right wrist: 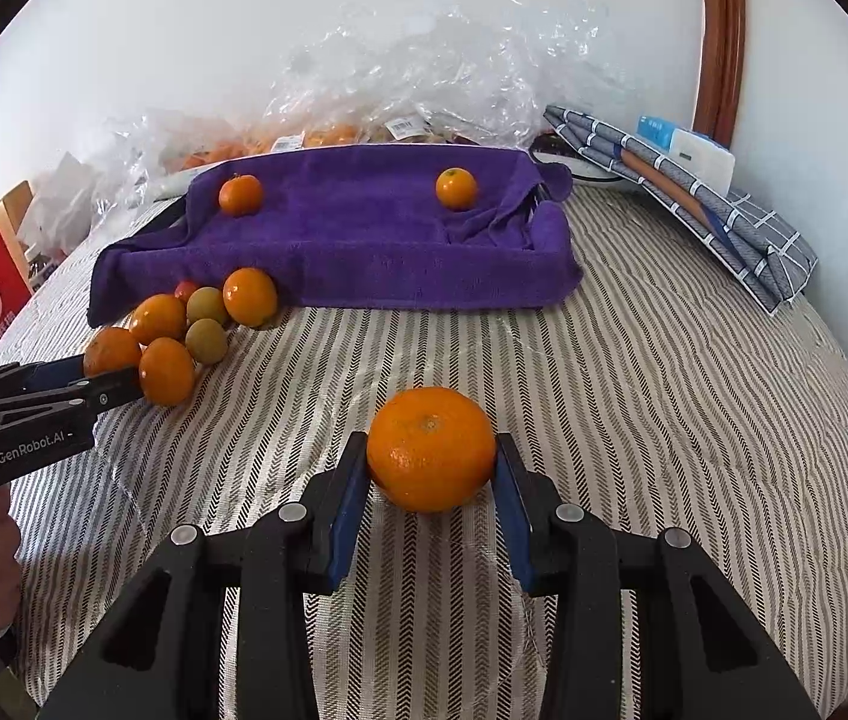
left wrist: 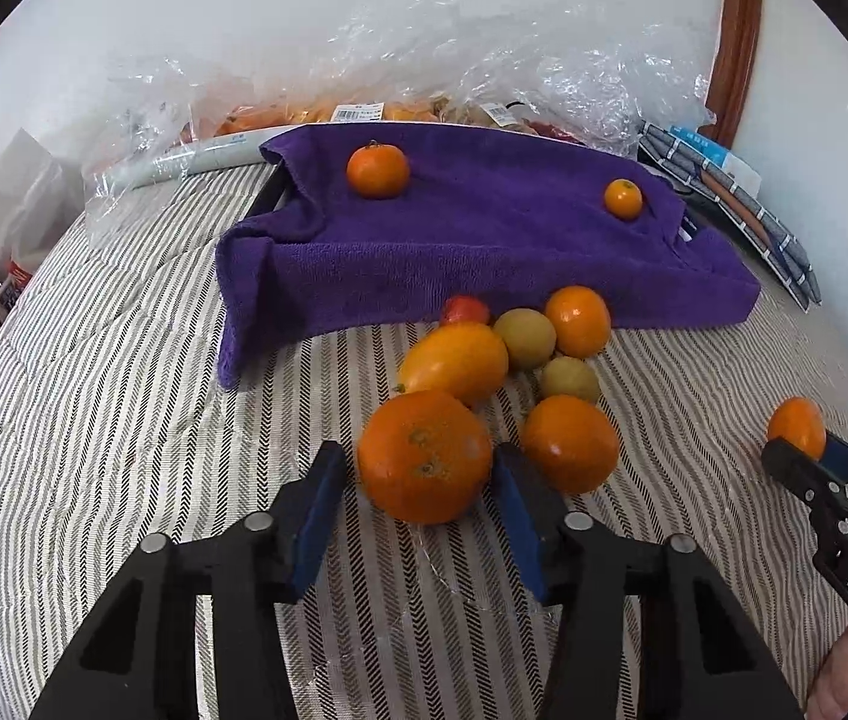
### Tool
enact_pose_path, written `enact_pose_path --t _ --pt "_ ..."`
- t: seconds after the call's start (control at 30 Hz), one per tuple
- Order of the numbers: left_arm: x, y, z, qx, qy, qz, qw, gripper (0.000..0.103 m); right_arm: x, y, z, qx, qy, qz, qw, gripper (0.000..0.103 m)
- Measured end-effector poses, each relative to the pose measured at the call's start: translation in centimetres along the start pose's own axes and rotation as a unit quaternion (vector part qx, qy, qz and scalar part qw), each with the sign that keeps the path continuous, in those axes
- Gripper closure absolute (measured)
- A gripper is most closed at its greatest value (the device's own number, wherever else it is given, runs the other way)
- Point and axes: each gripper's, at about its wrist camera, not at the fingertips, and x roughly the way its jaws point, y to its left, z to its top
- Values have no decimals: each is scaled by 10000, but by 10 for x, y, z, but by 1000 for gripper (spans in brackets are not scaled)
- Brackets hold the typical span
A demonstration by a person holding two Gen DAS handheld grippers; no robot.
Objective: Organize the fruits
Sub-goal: 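Lift both held oranges and carry them over the purple towel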
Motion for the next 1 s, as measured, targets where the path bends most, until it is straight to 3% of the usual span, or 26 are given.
enact_pose_path --t 0.03,0.57,1.0 --pt "0 2 1 -61 -16 -51 10000 63 0 0 0 -3 -1 -5 10000 63" --pt "-10 33 -5 -847 -307 -954 9913 64 0 -3 0 8 13 56 10000 63" --pt "-22 41 -9 -994 -564 -1029 9881 64 -5 5 -2 -283 -90 287 9991 63"
